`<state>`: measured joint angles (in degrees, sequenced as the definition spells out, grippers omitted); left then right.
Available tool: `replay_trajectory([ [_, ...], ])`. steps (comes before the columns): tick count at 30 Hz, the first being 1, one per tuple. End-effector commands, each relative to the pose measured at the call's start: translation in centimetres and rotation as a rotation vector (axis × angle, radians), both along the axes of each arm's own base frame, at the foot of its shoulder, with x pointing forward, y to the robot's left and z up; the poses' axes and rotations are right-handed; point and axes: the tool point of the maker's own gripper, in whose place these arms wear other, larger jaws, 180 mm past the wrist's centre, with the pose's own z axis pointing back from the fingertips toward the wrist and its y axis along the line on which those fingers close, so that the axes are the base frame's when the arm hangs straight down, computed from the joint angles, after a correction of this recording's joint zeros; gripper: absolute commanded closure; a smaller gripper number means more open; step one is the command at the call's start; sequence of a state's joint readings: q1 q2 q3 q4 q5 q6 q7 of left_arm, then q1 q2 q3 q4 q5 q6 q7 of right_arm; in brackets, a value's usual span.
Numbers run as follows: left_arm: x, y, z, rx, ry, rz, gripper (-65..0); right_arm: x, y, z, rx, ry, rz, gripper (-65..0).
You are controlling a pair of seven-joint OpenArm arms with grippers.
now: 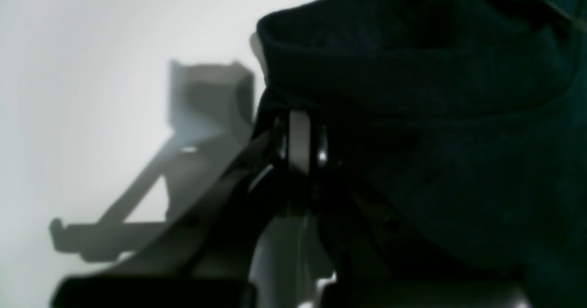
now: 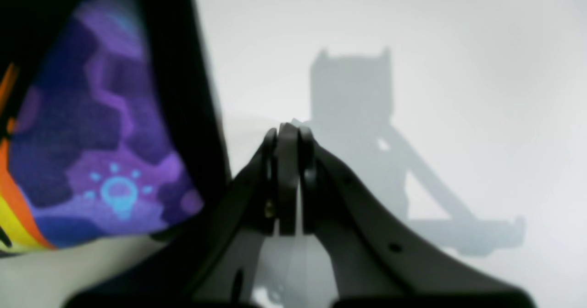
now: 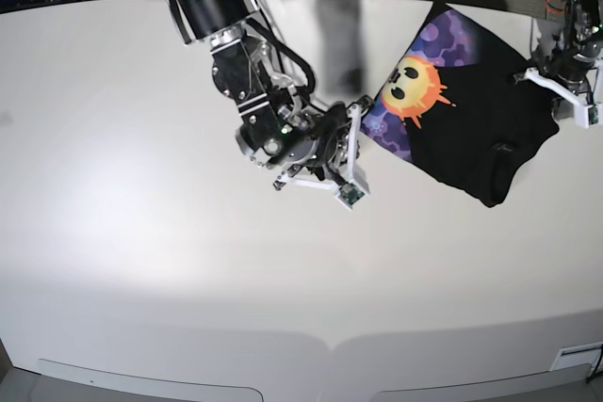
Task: Fold the T-shirt properly
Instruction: 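Grasp the bundle with both grippers and rotate it on the table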
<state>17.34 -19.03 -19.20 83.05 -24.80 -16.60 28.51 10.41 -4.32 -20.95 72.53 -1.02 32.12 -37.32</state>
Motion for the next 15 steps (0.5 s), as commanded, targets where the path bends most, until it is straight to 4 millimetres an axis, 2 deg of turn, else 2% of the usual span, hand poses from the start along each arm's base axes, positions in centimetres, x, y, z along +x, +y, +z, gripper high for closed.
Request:
replay_trajectory([
  [1, 1.1, 0.1, 0.9, -0.004, -0.034, -0.017, 0.0, 0.7, -0.2, 0.8, -0.004, -0.026, -0.002, 0.0],
  [4, 3.0, -0.6, 1.7, -0.025, -0.087, -0.031, 0.0, -0.2, -2.2, 0.2, -0.036, -0.033, -0.009, 0.0],
  [8, 5.0, -2.4, 1.9, -0.062, -0.125, -0.061, 0.0, -1.7, -4.9, 1.0, -0.059, -0.074, -0.027, 0.0],
  [15, 8.2, -8.2, -0.2, -0.099, -0.105, -0.126, 0.0, -2.8, -12.1, 3.6, -0.034, -0.119, -0.195, 0.0],
])
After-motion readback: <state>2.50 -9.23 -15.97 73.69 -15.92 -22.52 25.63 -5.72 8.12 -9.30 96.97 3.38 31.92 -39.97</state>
